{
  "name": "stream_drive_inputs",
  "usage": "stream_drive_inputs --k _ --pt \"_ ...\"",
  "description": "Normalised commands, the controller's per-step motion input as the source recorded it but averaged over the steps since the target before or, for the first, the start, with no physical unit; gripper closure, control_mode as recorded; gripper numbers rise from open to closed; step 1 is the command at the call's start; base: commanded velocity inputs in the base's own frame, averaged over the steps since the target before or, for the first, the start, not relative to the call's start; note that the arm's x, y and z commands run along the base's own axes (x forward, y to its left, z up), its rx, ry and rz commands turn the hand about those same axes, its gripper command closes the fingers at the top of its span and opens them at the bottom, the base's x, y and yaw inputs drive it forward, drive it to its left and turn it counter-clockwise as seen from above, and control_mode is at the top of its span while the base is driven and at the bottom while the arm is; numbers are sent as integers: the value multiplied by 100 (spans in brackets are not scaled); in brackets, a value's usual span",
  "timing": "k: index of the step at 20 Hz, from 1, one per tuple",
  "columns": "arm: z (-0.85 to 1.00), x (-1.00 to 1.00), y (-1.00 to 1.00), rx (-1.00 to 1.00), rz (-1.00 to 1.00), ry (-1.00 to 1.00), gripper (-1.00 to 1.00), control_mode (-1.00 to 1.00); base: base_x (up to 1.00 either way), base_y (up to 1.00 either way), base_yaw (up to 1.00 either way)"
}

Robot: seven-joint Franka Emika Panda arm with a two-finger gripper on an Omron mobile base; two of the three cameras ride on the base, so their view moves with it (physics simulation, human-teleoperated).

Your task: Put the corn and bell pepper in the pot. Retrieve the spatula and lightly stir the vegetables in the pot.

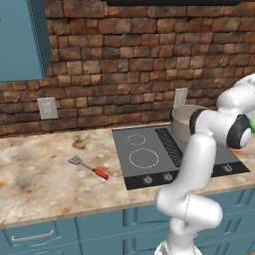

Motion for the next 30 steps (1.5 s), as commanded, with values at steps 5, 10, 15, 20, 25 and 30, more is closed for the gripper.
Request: stream_drive_inputs --k 5,10,15,20,25,30 --pt "19 65 82 -10 -3 0 100 -100 0 0 0" --pt "8 83 57 -3 -4 -14 100 -100 0 0 0" --pt "10 80 34 -2 -8 -2 100 -100 0 0 0" --pt "0 78 12 -2 -3 6 100 -100 0 0 0" --pt "-5 1 0 0 0 1 100 -100 0 0 0" --pt "-62 0 16 0 0 0 100 -100 0 0 0"
